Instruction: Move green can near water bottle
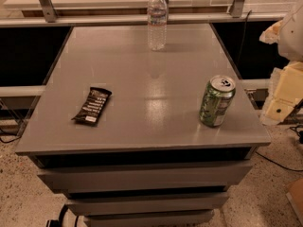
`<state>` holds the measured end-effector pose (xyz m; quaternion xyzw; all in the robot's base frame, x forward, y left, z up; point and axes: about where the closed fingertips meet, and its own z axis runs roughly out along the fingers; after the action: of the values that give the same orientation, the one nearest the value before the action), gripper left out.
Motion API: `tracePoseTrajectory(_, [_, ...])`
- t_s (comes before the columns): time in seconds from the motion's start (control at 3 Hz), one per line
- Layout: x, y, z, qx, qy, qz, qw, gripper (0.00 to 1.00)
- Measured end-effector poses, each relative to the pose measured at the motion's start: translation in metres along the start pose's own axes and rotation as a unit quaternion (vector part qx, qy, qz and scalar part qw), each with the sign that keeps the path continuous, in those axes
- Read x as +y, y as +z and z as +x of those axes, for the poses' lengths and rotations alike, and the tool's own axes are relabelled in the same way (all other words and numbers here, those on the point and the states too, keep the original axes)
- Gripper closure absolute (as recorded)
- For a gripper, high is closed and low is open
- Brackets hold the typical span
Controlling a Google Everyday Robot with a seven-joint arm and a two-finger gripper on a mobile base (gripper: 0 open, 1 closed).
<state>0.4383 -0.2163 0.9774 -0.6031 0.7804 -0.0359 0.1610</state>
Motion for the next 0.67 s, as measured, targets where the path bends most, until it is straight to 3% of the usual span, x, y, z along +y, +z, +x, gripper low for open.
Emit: tracePoseTrajectory(0.67, [-0.0035, -0.0015, -0.0017, -0.01, 0.008, 0.009, 0.9999, 0.0])
